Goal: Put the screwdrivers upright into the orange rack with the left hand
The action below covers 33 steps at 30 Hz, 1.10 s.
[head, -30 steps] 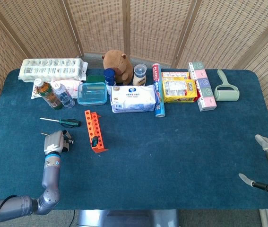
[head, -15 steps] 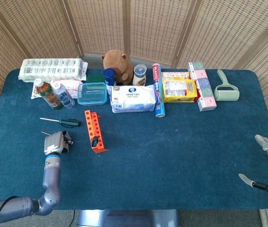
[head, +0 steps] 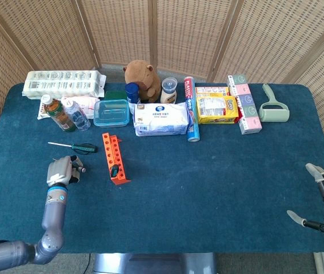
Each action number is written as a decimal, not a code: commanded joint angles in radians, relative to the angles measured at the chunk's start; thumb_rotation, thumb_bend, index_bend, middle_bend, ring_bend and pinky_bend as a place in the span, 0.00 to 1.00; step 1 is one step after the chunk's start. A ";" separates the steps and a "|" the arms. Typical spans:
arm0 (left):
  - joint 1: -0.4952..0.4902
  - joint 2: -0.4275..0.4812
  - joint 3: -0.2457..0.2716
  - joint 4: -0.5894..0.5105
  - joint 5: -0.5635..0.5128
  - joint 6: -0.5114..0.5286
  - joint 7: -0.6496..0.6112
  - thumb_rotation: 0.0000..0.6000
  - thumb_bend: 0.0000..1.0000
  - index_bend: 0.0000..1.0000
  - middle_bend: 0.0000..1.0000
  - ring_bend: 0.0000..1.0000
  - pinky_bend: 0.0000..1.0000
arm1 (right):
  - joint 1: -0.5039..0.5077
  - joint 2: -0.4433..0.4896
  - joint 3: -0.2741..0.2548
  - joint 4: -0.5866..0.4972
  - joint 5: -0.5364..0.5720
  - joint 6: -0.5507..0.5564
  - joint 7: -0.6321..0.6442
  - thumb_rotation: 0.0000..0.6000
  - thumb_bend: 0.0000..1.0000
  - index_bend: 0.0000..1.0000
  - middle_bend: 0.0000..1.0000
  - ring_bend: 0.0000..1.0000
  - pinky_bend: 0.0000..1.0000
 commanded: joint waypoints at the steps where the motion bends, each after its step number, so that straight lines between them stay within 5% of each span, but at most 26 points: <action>1: 0.021 0.039 0.000 -0.047 0.047 0.016 -0.029 1.00 0.61 0.57 0.89 0.93 0.89 | 0.001 -0.001 -0.001 0.000 0.000 -0.002 -0.003 1.00 0.16 0.01 0.10 0.09 0.09; 25: 0.135 0.342 -0.062 -0.302 0.163 -0.125 -0.384 1.00 0.60 0.57 0.89 0.93 0.89 | 0.005 -0.010 -0.005 -0.006 -0.004 -0.011 -0.032 1.00 0.16 0.01 0.10 0.09 0.09; 33: 0.154 0.492 -0.099 -0.430 0.129 -0.277 -0.542 1.00 0.60 0.57 0.89 0.93 0.89 | 0.005 -0.012 -0.005 -0.006 -0.003 -0.011 -0.041 1.00 0.16 0.01 0.10 0.09 0.09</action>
